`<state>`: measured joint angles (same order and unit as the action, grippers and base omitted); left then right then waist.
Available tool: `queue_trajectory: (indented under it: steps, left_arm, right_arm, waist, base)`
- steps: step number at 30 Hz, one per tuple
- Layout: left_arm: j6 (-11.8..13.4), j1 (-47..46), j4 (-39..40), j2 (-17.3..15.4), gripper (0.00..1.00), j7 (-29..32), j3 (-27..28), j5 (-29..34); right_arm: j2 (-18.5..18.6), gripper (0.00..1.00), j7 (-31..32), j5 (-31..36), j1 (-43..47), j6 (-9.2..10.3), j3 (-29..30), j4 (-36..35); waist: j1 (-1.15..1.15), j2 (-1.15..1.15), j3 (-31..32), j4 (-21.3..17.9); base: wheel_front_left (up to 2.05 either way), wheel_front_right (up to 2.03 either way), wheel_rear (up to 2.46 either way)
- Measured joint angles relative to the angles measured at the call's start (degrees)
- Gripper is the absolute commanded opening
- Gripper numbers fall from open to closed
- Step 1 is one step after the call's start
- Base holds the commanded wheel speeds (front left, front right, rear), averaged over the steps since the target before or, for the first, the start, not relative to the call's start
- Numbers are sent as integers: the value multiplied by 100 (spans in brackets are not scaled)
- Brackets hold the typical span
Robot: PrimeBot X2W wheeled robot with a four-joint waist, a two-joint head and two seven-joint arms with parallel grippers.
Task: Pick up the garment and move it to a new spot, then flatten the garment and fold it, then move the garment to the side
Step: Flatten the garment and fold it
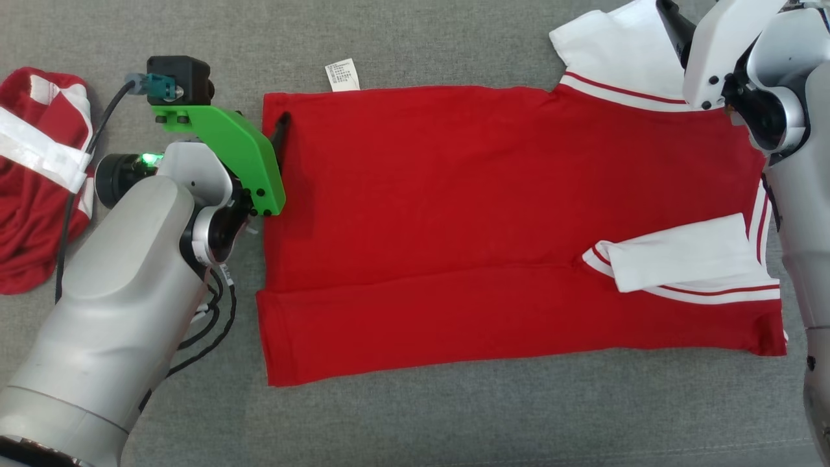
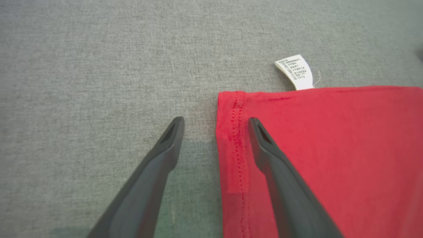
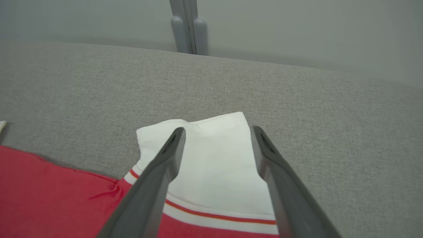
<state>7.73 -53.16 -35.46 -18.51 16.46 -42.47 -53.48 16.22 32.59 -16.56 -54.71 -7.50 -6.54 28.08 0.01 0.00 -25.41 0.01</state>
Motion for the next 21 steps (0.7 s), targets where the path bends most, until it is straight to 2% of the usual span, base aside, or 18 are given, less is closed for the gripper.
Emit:
queue_trajectory:
  steps: [9,10,11,12,13,21]
  left_arm:
    - [-88,-419,-288,179,100,30,-159,123]
    - [-118,-451,-287,193,81,162,-201,123]
    - [-168,-503,-261,199,50,275,-225,115]
    - [-204,-508,-224,198,33,324,-234,109]
    - [-218,-522,-179,196,0,342,-254,111]
    - [-220,-565,208,309,0,290,-433,276]
  right_arm:
    - [322,100,-92,-42,-344,0,-202,238]
    - [376,100,-90,-38,-363,0,-230,259]
    - [434,100,-51,-38,-394,0,-275,279]
    - [475,100,-33,-38,-424,0,-313,293]
    - [531,100,-13,-35,-455,0,-367,294]
    - [1060,100,264,151,-778,0,-672,594]
  waist:
    - [0,0,-379,67]
    - [0,0,-422,83]
    - [0,0,-469,108]
    - [0,0,-499,129]
    - [0,0,-531,159]
    - [0,0,-783,455]
  base:
    - [0,0,0]
    - [0,0,0]
    - [0,0,0]
    - [0,0,0]
    - [0,0,0]
    - [0,0,0]
